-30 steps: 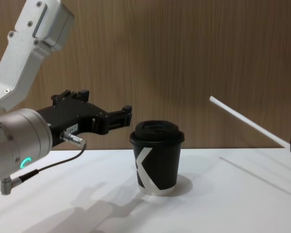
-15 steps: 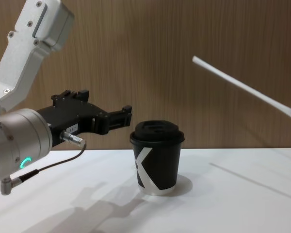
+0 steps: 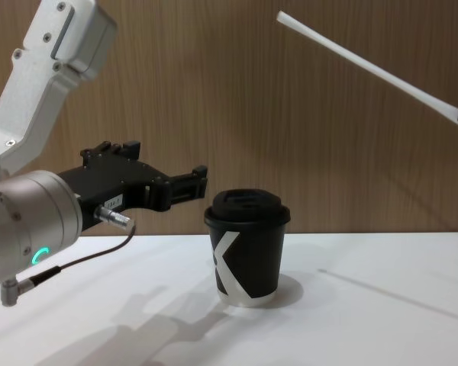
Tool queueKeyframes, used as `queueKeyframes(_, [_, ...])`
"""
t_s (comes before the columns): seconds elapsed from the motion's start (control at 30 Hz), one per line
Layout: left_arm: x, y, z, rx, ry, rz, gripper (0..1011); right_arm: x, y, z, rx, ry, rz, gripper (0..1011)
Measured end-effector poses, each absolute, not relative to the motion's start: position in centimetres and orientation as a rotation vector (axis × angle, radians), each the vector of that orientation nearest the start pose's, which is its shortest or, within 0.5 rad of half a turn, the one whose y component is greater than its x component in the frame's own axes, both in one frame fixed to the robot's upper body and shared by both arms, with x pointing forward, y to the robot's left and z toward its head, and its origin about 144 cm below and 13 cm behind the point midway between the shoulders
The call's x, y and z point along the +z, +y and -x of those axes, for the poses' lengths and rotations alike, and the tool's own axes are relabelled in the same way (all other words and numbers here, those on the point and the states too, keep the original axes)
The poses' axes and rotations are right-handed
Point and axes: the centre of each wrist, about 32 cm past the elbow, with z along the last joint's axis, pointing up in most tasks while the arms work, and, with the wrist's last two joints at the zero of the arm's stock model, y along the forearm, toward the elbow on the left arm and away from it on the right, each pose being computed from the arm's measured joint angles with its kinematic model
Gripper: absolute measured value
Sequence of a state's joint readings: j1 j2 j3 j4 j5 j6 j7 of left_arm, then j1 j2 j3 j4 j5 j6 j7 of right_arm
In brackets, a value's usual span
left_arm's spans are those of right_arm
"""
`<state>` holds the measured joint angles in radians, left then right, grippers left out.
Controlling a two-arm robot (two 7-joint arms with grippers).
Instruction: Pick up the straw with one hand, pass it to the other hand, and insert it into the cup.
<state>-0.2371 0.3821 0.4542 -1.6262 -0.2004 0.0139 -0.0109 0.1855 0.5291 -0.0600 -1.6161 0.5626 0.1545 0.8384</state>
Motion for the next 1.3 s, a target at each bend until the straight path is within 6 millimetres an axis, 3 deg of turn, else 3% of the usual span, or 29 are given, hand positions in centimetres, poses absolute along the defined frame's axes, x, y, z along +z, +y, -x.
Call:
queueKeyframes(0.73, [120.7, 19.9, -49.2, 1.12, -0.263, -0.056, 1003, 126.1, -35.8, -50.9, -0.566, -0.042, -0.075, 0])
queueKeyframes(0.97, [122.0, 20.1, -49.5, 1.083, -0.242, -0.021, 1003, 126.2, -35.8, -51.0, -0.559, -0.043, -0.079, 0])
queueKeyframes(1.3, [125.5, 20.3, -50.4, 0.976, -0.198, 0.089, 1003, 126.3, -35.8, -51.0, -0.553, -0.044, -0.081, 0])
